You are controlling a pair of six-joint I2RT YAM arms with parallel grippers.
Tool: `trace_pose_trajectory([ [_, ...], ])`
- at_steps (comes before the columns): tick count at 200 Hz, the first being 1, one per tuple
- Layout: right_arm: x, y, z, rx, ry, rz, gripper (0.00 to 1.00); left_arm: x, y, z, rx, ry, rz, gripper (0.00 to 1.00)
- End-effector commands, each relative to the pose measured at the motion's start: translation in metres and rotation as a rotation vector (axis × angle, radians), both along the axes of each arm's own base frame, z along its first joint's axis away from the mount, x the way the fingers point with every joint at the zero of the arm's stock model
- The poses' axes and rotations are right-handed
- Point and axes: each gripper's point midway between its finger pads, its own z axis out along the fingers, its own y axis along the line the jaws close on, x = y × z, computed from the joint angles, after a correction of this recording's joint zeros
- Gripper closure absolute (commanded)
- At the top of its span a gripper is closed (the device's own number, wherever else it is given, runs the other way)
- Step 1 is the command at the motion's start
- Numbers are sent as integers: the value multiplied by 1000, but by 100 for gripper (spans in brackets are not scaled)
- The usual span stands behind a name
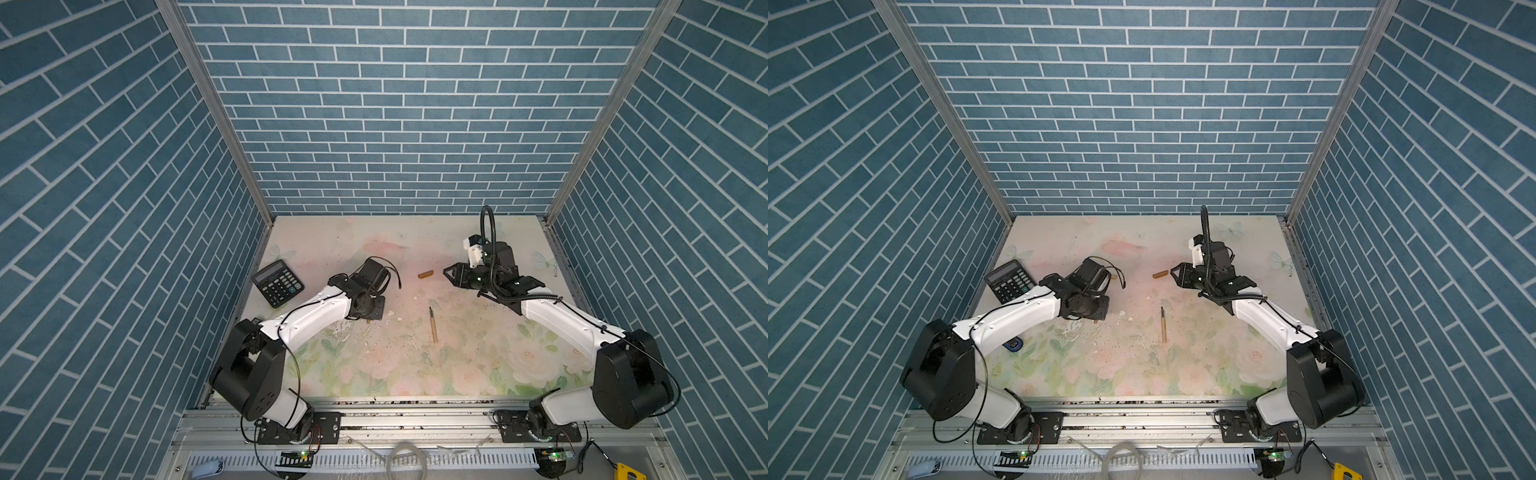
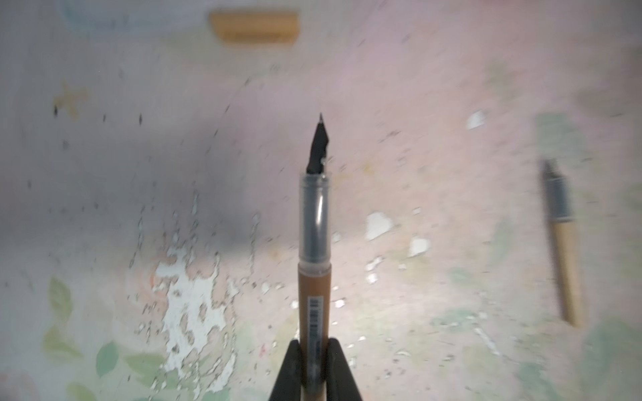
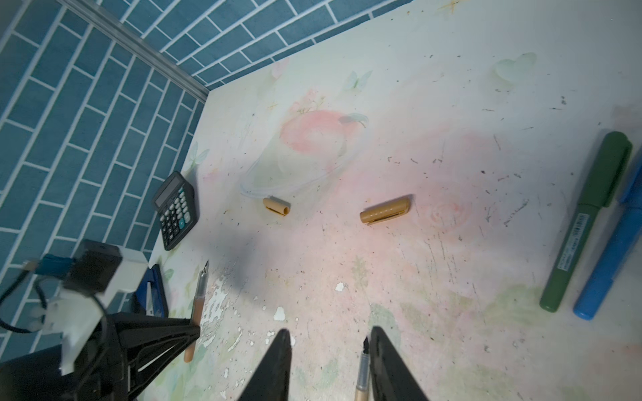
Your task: Insert the pens into the pen caps
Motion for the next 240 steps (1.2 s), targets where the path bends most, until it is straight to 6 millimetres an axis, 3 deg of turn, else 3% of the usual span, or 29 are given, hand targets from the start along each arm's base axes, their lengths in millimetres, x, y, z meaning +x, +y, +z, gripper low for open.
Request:
trace_pose_trajectory([
  [1,-18,11,31,99,-38,77,57,10,-50,50,-154,-148,-211,100],
  [32,-36,20,65,180,-98,163,53,19,-101,110,-381,-321,-408,100],
  [58,-48,28,91,225,-157,204,50,19,-121,134,-463,-400,-516,100],
  [99,-53,47,109,265,-177,245,49,13,-122,140,-541,-462,-517,100],
  [138,-58,64,107,273,-176,279,50,7,-118,149,-581,-484,-497,100],
  [171,-50,69,103,276,-170,252,51,4,-121,152,-612,-476,-503,100],
  [227,-41,77,114,322,-194,254,62,1,-123,151,-629,-466,-515,100],
  [240,-40,78,115,327,-192,256,68,1,-123,151,-630,-463,-512,100],
])
